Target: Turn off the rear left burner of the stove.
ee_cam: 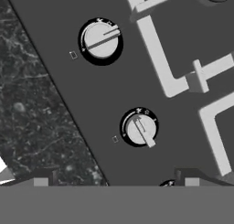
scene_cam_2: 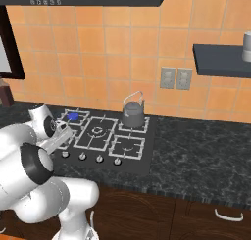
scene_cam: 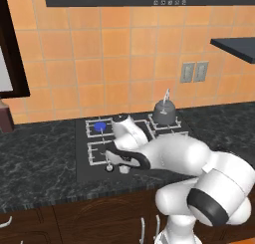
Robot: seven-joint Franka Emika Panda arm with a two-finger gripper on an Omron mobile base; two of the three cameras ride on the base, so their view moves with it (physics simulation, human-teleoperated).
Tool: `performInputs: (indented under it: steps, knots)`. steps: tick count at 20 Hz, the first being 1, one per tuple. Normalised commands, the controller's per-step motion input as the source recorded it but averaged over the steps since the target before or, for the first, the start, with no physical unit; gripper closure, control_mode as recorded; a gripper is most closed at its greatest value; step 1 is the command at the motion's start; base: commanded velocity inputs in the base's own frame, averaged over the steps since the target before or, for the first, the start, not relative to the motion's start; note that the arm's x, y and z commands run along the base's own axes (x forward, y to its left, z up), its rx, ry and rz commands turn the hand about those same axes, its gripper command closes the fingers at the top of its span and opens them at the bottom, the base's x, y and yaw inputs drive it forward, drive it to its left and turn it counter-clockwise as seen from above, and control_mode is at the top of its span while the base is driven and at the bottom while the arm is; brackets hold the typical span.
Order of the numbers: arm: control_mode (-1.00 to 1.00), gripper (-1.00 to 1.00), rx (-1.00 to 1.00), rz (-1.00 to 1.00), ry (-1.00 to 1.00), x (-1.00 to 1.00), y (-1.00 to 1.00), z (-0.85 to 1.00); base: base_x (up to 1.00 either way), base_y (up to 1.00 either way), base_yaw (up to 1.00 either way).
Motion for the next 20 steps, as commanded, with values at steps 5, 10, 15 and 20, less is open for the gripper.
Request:
performInputs:
  steps: [5, 10, 15, 20]
  knots:
    - [-1.0, -1.0, 0.0, 0.0, 0.03, 0.0, 0.0, -0.31, 0.0, 0.0, 0.0]
    - [-1.0, -1.0, 0.0, 0.0, 0.0, 0.01, 0.0, -0.37, 0.0, 0.0, 0.0]
    - [-1.0, -1.0, 0.0, 0.0, 0.0, 0.17, 0.0, -0.09, 0.0, 0.0, 0.0]
    - [-1.0, -1.0, 0.0, 0.01, 0.01, 0.22, 0.0, -0.04, 0.0, 0.0, 0.0]
